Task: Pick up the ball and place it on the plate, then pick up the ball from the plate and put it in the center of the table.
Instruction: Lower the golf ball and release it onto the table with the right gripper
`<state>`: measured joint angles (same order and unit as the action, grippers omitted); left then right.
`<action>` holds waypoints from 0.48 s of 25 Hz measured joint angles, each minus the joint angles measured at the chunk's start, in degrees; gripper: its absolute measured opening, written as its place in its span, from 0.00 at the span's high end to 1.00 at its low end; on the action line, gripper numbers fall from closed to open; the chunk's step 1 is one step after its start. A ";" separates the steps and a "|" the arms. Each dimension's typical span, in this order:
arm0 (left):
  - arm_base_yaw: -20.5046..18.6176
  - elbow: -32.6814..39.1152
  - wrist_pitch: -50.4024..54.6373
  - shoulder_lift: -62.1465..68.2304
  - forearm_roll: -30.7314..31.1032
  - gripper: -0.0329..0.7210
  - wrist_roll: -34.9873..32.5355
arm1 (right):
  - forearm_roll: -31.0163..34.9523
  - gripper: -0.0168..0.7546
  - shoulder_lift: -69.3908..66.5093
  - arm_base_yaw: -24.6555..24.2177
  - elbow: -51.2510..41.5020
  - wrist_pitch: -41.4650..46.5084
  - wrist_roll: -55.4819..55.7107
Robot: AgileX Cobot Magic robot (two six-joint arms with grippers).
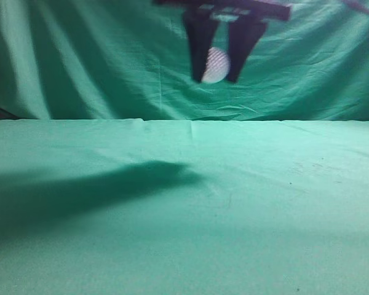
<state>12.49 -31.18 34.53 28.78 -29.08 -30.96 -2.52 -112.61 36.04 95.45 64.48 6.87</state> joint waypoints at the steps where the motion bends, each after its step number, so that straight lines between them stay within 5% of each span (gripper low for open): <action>1: 0.00 0.00 0.00 0.00 0.00 0.96 0.00 | 0.00 0.54 -2.28 0.67 3.10 0.42 -0.11; 12: 0.00 0.00 0.00 0.00 0.33 0.96 -0.12 | 1.62 0.54 -23.55 3.94 27.55 3.49 -0.87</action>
<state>12.49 -31.18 34.53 28.78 -28.76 -31.08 -0.91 -136.16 39.98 123.00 67.96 6.01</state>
